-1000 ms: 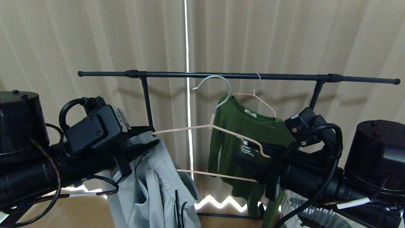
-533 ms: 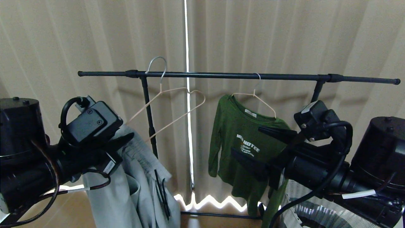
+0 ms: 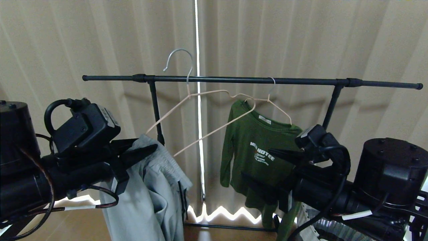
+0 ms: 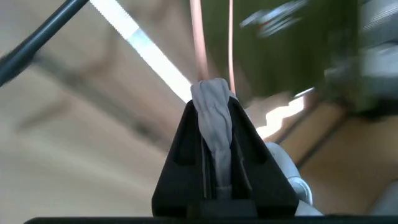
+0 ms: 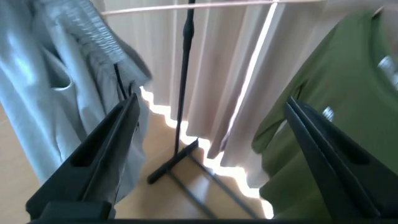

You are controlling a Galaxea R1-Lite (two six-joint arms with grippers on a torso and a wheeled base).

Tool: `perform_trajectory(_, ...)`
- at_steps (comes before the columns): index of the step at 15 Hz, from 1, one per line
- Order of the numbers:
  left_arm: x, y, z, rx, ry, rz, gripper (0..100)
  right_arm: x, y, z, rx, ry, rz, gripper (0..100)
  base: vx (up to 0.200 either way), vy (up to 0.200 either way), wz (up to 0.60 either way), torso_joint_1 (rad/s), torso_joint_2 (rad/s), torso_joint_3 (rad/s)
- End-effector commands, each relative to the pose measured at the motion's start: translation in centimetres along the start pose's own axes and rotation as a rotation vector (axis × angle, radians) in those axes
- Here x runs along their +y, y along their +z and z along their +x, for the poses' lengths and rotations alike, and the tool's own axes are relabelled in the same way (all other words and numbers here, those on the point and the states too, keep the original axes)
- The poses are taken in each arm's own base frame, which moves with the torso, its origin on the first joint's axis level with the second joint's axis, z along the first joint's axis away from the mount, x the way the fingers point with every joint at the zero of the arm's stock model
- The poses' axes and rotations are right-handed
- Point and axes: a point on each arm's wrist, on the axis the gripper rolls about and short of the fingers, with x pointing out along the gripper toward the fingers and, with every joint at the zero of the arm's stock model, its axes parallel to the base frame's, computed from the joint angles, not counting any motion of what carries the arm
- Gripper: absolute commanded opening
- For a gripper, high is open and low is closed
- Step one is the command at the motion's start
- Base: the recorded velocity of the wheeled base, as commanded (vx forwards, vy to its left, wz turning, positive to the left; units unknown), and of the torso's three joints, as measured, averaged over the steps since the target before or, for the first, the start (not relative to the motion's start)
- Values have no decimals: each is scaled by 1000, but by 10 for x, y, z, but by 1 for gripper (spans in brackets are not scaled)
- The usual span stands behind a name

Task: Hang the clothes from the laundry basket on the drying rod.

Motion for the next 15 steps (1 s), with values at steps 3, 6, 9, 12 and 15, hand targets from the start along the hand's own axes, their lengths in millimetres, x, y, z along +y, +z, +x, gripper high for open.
perform_trajectory(3,3,5,-5,-85,-62,3,0,0,-11,10,46,-1,9,100,0,0,0,0,0,0)
perform_trajectory(6,3,11,-5,-159,-111,8,0,1,-17,16,72,-5,52,100,0,0,0,0,0,0)
perform_trajectory(9,1,11,-6,-208,-193,13,0,2,-20,19,88,31,83,100,0,0,0,0,0,0)
perform_trajectory(12,1,18,-7,-291,-221,35,0,12,-30,27,112,69,100,100,0,0,0,0,0,0)
perform_trajectory(15,-2,25,-9,-342,-242,4,0,21,-45,40,102,97,93,100,0,0,0,0,0,0)
